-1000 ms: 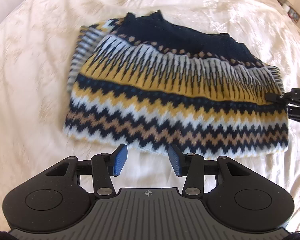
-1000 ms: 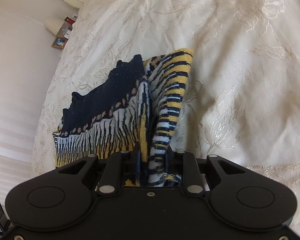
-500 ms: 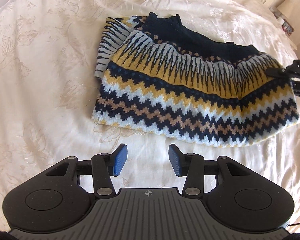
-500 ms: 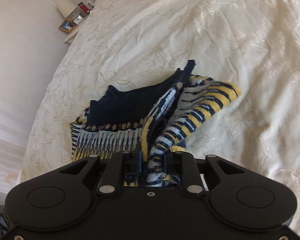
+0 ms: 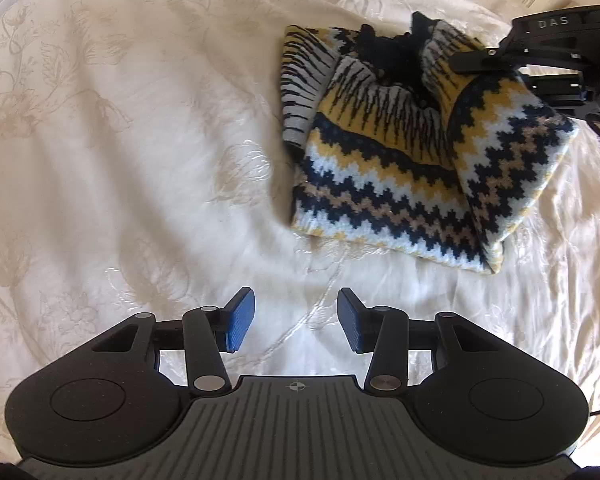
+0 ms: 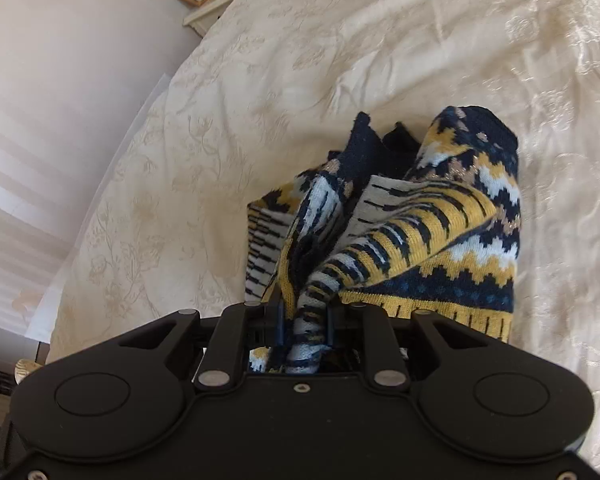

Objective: Fold small clothes

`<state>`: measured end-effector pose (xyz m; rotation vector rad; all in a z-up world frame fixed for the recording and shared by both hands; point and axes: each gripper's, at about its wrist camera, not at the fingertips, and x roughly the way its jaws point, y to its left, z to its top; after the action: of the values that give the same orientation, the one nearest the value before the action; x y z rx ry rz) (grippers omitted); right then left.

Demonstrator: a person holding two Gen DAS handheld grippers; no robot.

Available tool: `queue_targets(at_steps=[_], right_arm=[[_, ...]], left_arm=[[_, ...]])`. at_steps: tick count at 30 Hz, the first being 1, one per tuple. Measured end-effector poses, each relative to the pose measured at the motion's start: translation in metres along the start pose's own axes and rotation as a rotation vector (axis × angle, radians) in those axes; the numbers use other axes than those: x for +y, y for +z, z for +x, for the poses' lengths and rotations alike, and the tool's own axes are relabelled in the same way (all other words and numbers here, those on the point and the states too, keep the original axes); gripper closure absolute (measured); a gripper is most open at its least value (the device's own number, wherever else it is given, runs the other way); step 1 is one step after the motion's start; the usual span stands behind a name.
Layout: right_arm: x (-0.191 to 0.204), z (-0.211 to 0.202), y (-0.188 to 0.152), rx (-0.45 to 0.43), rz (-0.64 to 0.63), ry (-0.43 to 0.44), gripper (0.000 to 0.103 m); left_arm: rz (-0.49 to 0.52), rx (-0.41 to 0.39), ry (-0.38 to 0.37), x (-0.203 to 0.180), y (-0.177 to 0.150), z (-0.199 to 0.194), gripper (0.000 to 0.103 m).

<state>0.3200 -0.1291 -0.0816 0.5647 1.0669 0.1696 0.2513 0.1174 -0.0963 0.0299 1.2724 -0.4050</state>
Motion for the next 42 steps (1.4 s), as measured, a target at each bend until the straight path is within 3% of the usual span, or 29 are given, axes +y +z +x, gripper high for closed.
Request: queue_targets(at_steps=[8,11,13,16,21,28,30,33,34,38,41,42], right_arm=[[0.037,0.049,-0.014,0.082,-0.095,-0.096,0.073],[0.044,0.057,-0.016,0.101,-0.113,-0.102,0.066],[0.047,0.057,-0.016,0.103,-0.109,-0.043,0.058],[0.053,0.049,-0.017,0.094,-0.099,0.154,0.058],[0.049,0.018,-0.016,0.008,-0.076,0.194,0.058],[0.012,-0.017,-0.035,-0.059,-0.062,0.047,0.056],[0.008,-0.022,-0.047,-0.054,-0.099,0.006,0.048],[0.012,-0.025,-0.068,-0.035,-0.185,-0.019,0.042],[0.017,-0.025,-0.077,-0.031,-0.225,-0.030,0.042],[0.051,-0.015,-0.110,-0.059,-0.449,-0.130,0.021],[0.082,0.003,-0.137,-0.109,-0.663,-0.273,0.005],[0.090,0.009,-0.145,-0.123,-0.738,-0.323,0.004]], left_arm=[[-0.039,0.004,0.017,0.027,0.003,-0.001,0.059],[-0.053,0.013,0.009,0.030,0.003,0.003,0.059],[-0.058,0.017,0.004,0.029,0.003,0.004,0.059],[-0.056,0.024,-0.004,0.027,0.004,0.006,0.059],[-0.044,0.015,-0.013,0.021,0.009,0.004,0.059],[-0.044,-0.033,-0.029,0.017,0.037,-0.005,0.058],[-0.046,-0.050,-0.038,0.016,0.050,-0.007,0.058],[-0.042,-0.063,-0.055,0.012,0.068,-0.007,0.058],[-0.039,-0.066,-0.058,0.010,0.075,-0.006,0.058],[-0.034,-0.079,-0.077,0.005,0.097,-0.002,0.058],[-0.047,-0.088,-0.102,0.003,0.108,-0.002,0.058],[-0.054,-0.088,-0.112,0.004,0.112,-0.002,0.058]])
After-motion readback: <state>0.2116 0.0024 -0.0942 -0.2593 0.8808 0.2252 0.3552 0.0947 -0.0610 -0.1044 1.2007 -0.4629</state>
